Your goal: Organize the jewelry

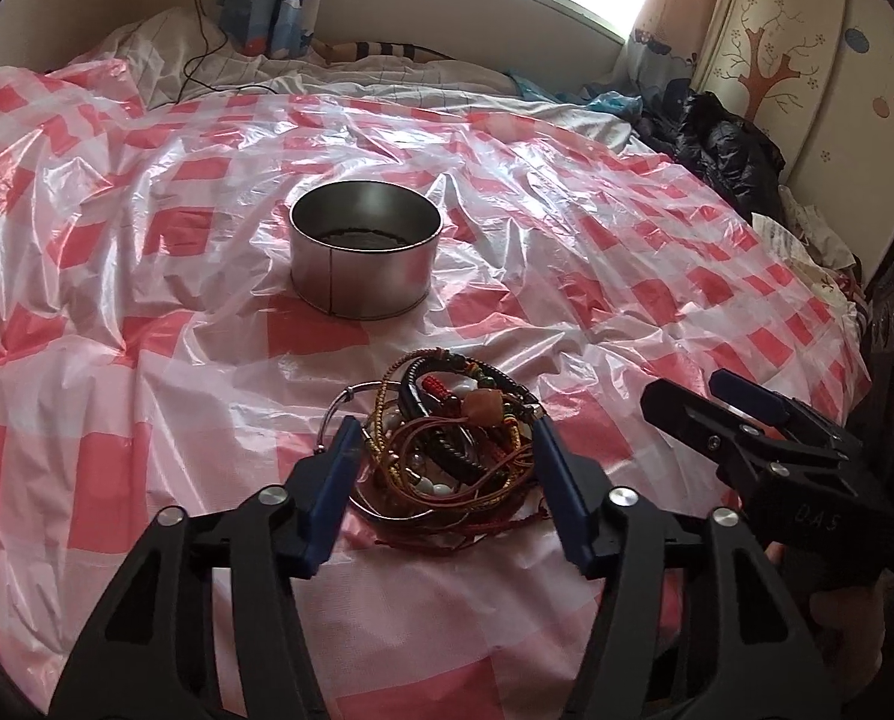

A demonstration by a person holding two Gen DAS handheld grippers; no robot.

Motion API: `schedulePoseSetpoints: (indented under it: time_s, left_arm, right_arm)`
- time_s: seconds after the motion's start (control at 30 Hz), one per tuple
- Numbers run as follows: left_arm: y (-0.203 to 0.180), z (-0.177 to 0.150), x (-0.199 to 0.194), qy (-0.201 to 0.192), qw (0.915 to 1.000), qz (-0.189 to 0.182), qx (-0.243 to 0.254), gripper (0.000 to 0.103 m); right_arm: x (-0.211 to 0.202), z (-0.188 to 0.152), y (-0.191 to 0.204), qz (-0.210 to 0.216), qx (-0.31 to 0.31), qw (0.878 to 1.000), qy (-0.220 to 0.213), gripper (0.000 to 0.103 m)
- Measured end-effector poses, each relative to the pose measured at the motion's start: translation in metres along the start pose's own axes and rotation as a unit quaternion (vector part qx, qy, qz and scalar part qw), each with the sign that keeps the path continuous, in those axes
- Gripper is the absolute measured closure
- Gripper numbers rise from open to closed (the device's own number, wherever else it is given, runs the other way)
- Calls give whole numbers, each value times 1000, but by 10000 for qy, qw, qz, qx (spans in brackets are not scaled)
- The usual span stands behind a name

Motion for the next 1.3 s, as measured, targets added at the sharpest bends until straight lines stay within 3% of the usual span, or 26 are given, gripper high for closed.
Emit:
schedulePoseSetpoints:
  time_s: [0.07,0.3,0.47,0.63,0.87,1.0,1.17,1.23,1.3]
  left_arm:
    - [-1,-3,3,84,9999,-37,43,70]
    - [1,-3,1,47,10000,-38,52,99]
    - [-2,3,-12,-153,9996,-236,59,100]
    - [1,22,-37,-459,9959,-761,-144,101]
    - [25,56,-64,-851,9900,-1047,-400,101]
    - [44,67,-76,-1094,9872,-995,-595,101]
    - [55,68,-80,-1148,9849,-1022,-794,101]
    - [54,68,-80,-1157,9852,-1011,-762,101]
    - [53,68,-81,-1176,9851,-1018,-738,100]
  right_arm:
    - [1,0,-1,38,46,10000,22,7]
    - [3,0,-1,108,106,9999,62,7]
    - [3,0,-1,106,111,9999,51,7]
    - [0,1,4,288,28,9996,57,7]
    - [-4,3,38,620,-601,9963,9,7]
    - [-1,4,66,1059,-966,9896,149,7]
    - [14,13,84,1844,-833,9781,487,8]
    - [20,17,90,2096,-771,9727,628,13]
    - [27,18,94,2128,-834,9703,797,37]
Point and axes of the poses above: each gripper's, at about its wrist camera, not at the fingertips, and x roughly the way its jaws point, y to its left, z to its top, the point moved 10 cm from there along x, roughly the way its jaws point, and after that the axes turned 10 degrees about y, right-handed, at the moved point
